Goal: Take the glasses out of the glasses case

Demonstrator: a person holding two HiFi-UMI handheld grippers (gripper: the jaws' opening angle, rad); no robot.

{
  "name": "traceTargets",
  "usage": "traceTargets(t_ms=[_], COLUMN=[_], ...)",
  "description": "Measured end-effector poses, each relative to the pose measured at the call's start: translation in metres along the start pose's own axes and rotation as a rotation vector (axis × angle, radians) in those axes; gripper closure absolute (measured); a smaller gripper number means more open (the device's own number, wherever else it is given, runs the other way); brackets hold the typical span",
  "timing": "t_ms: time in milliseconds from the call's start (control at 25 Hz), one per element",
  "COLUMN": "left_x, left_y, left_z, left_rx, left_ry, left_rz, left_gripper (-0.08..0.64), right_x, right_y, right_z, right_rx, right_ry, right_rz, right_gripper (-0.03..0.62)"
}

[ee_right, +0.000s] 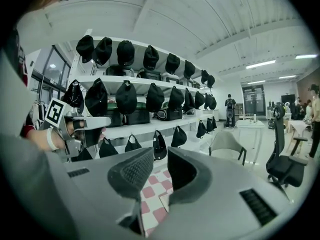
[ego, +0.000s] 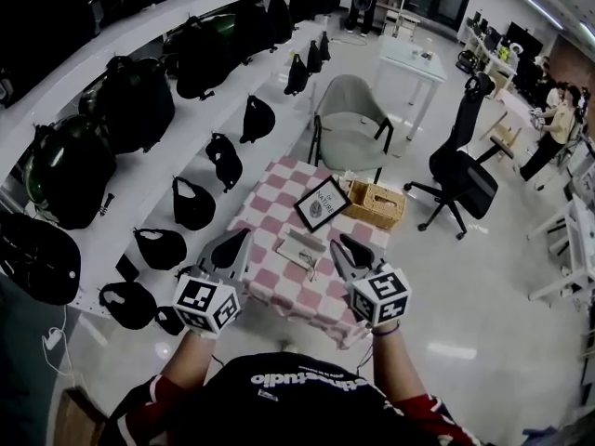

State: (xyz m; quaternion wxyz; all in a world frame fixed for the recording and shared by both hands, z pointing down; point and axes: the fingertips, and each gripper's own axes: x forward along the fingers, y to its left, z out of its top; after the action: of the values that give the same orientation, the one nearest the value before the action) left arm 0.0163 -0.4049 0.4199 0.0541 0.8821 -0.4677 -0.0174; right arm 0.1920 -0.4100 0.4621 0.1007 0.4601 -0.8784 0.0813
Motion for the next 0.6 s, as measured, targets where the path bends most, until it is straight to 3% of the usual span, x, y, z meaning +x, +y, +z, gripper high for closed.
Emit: traceTargets(t_ms=[600], left_x=[0.018], left_y=[0.006], left_z=[-0.031], left_rx=[-0.030], left_ry=[0.048], left_rz=[0.040], left_gripper=[0.554], right_x=[0.036], right_y=[-0.038], right_z=[-0.098], right_rx=[0.059], right_ry=[0.232], right_rz=[0.045], right_gripper=[0.511])
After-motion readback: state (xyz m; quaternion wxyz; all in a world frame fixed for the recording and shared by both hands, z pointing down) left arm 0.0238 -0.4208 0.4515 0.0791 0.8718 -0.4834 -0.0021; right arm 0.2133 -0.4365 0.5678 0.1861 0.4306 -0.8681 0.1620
